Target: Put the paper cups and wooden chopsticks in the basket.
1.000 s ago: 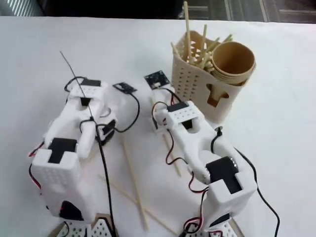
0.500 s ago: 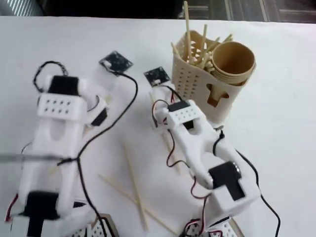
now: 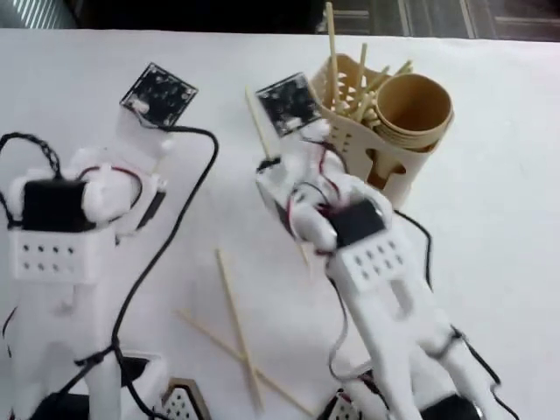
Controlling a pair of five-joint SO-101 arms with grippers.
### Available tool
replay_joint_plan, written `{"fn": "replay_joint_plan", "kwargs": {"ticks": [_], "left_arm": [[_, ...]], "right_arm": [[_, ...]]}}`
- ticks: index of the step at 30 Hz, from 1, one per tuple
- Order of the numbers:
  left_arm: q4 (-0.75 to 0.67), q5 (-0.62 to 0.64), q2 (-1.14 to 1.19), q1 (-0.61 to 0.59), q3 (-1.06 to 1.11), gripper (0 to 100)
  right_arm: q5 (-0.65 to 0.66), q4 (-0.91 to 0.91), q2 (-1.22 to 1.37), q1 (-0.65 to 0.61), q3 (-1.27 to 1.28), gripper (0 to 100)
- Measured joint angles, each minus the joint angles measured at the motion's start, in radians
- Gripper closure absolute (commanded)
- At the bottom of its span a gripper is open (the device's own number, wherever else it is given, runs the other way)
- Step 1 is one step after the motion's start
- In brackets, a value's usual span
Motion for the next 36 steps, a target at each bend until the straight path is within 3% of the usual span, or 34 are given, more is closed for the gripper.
{"fn": "replay_joint_plan", "kwargs": {"ticks": [10, 16, 21, 25, 30, 36], "left_arm": [[0.005, 0.003, -0.120, 0.000, -0.002, 98], [0.015, 0.003, -0.161, 0.000, -0.002, 98], [0.015, 0.003, -0.167, 0.000, -0.002, 98], [0.015, 0.003, -0.167, 0.000, -0.002, 98], [0.014, 0.003, -0.167, 0.000, -0.002, 98], [-0.092, 0.058, -0.167, 0.000, -0.002, 98]], "right_arm": [[0.000, -0.443, -0.210, 0.152, 0.000, 98.1], [0.000, -0.756, -0.101, 0.241, -0.002, 98.1], [0.000, -0.916, 0.055, 0.288, -0.002, 98.1], [0.000, -0.980, 0.198, 0.319, 0.000, 96.7], [0.000, -0.945, 0.239, 0.322, 0.000, 81.4], [0.000, -0.715, 0.126, 0.325, -0.021, 97.9]]}}
